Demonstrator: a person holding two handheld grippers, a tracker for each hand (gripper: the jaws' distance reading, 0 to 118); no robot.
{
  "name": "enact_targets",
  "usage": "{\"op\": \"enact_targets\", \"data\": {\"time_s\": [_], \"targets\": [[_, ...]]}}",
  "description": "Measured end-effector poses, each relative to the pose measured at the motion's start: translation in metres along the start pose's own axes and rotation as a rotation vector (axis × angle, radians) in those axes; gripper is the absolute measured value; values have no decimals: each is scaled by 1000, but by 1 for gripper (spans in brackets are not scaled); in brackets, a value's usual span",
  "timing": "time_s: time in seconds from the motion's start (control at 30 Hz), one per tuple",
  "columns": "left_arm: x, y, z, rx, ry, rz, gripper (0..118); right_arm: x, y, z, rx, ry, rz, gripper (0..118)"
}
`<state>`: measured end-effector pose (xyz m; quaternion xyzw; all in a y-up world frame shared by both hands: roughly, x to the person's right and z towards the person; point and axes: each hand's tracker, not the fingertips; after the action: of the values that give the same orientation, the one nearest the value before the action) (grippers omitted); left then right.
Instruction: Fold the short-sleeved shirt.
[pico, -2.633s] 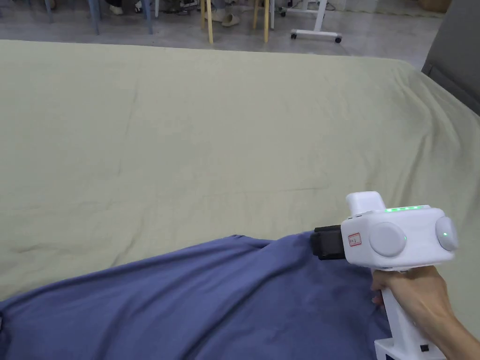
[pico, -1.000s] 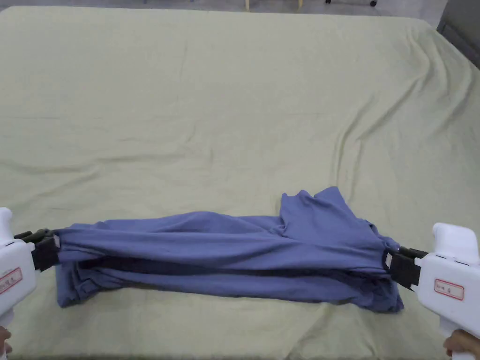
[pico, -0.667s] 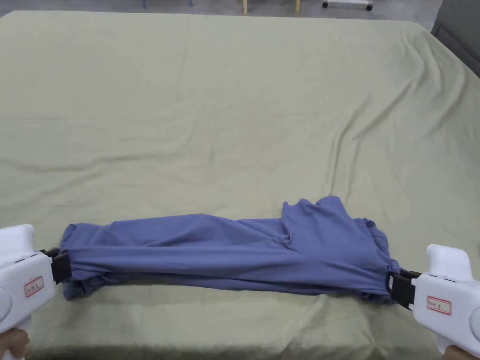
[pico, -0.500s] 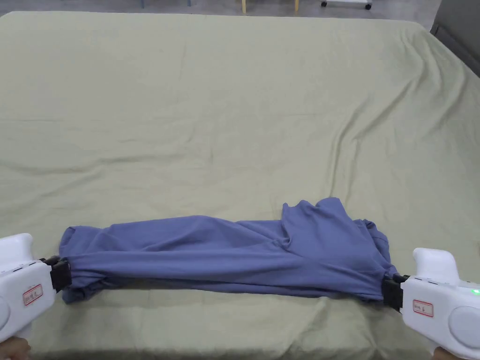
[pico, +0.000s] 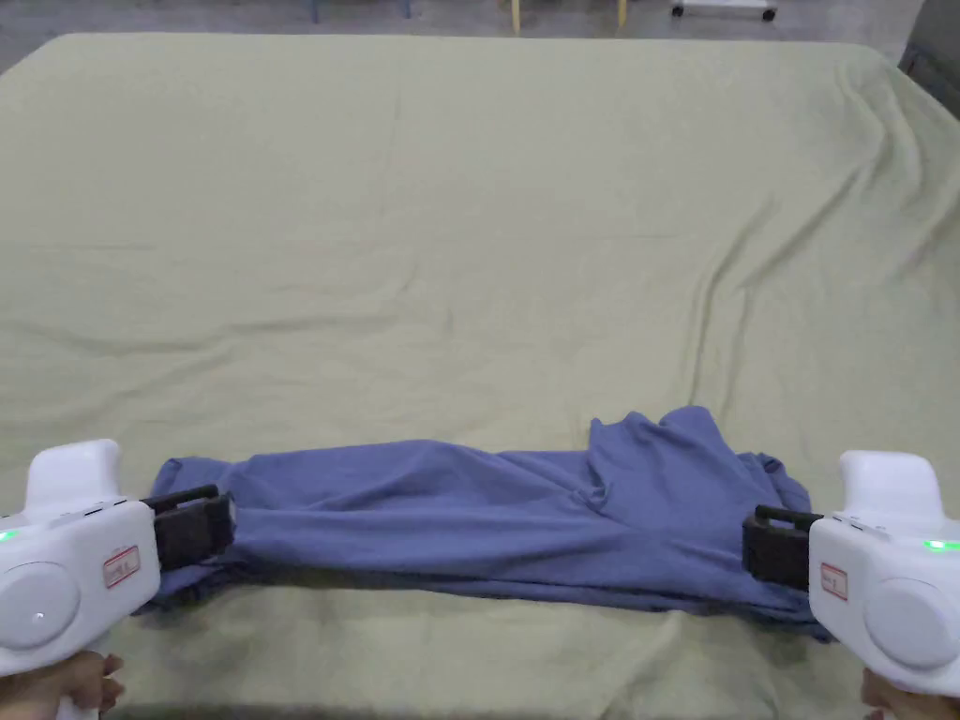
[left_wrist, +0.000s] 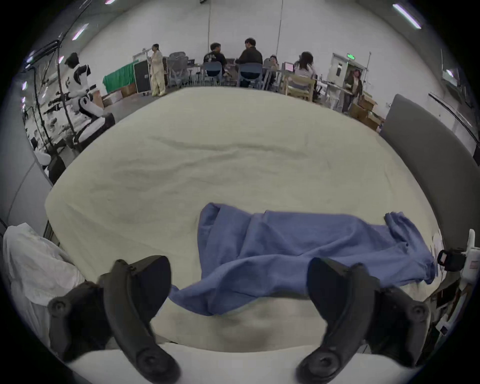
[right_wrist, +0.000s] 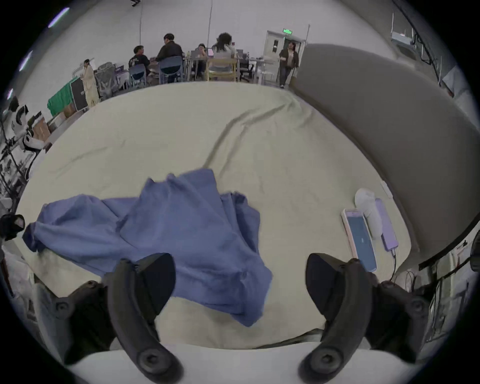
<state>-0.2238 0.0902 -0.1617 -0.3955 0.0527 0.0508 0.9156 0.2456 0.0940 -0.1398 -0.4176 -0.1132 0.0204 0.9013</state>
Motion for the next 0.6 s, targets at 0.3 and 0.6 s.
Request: {"op": "enact_targets", "data": {"time_s": [0.3,0.6], "targets": [[-15,6,3,13,-47,56,0,-69,26,31,135,286,11,3],[-75,12,-44,-130,-214,231,118,-108,26,11,42,478,31,3]]}}
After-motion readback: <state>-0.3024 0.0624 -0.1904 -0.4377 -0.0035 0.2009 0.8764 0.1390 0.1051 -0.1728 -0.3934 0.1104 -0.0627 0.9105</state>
